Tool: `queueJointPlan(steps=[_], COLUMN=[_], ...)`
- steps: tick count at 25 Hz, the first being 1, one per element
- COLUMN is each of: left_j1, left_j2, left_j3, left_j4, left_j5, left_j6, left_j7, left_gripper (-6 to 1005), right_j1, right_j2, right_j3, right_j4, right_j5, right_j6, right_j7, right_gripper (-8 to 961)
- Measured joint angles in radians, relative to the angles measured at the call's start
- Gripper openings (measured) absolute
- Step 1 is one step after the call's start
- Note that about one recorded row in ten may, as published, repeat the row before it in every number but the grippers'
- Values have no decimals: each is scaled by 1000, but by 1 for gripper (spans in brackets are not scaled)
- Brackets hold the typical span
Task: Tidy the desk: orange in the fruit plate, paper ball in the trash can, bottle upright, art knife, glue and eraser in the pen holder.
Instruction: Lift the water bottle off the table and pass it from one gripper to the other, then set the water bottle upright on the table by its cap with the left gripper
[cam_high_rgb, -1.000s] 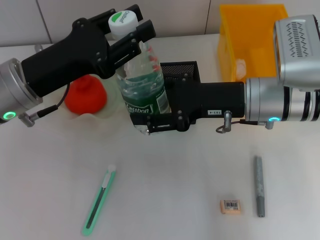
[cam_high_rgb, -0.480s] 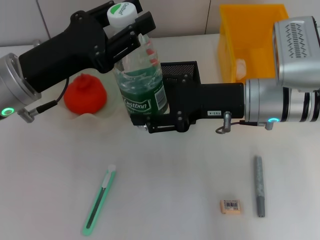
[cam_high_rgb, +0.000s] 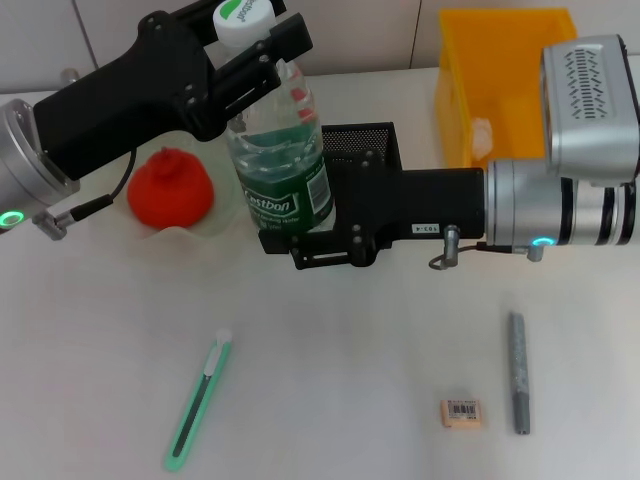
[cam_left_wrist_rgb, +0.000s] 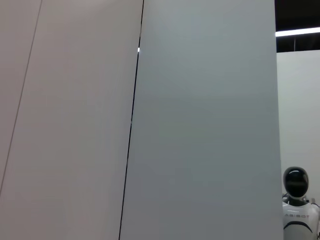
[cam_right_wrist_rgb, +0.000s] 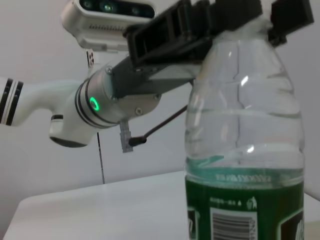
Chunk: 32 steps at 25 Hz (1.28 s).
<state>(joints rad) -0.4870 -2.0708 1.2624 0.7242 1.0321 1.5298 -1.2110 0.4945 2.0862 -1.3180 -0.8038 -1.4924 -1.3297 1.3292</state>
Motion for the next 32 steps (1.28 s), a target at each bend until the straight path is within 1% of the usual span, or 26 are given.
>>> queueJointPlan(steps=[6, 19, 32], left_j1=[1, -1, 4], left_j2=[0, 0, 0], left_j3=[0, 0, -4], left_j4=[1, 2, 5], left_j5=[0, -15, -35], left_j6=[2, 5, 15], left_j7=[0, 5, 16], left_gripper=[437, 439, 441], right_j1=[-4, -8, -35], right_j2=[0, -1, 1], right_j3=[-19, -21, -15], right_j4=[0, 38, 51], right_j5=[-1, 0, 5], right_j6=[22, 31, 27], right_j7=[-5, -17, -33], right_gripper=[767, 767, 767])
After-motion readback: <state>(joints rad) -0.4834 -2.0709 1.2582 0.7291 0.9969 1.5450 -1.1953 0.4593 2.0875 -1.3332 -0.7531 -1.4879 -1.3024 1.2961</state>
